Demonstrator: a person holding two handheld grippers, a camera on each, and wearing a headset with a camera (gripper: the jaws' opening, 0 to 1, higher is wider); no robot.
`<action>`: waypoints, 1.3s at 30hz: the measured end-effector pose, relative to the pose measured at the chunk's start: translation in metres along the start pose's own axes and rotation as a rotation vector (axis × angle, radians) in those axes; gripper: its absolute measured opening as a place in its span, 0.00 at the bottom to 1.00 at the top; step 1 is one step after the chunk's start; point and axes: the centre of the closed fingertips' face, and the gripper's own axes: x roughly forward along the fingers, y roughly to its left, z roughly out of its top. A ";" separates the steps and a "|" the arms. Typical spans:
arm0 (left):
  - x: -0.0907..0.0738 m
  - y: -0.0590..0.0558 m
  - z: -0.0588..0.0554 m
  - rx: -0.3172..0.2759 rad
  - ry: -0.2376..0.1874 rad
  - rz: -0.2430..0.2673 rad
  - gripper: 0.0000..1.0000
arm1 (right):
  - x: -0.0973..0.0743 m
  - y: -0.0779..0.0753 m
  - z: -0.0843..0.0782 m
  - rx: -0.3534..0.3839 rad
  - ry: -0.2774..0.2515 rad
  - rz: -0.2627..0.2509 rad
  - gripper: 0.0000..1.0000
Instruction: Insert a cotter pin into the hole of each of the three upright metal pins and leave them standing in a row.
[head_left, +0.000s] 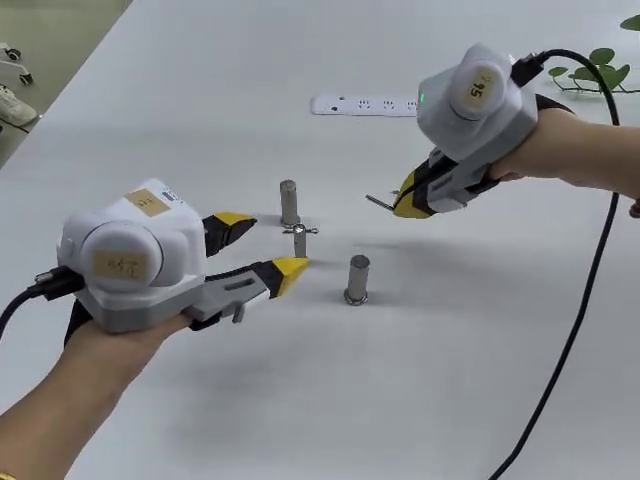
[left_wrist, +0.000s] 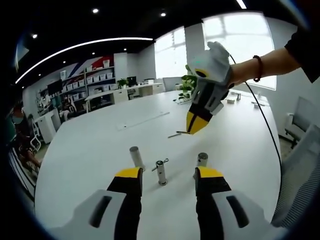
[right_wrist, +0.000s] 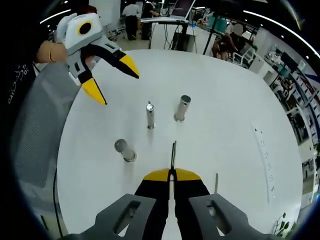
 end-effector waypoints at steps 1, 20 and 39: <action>0.001 -0.002 0.001 0.002 0.000 -0.005 0.39 | 0.000 0.002 0.003 -0.007 -0.007 0.003 0.00; 0.003 -0.027 0.027 -0.072 -0.038 -0.085 0.14 | -0.012 0.048 0.055 -0.137 -0.130 0.039 0.00; 0.002 -0.038 0.033 -0.144 -0.036 -0.152 0.02 | -0.019 0.066 0.070 -0.313 -0.139 0.029 0.00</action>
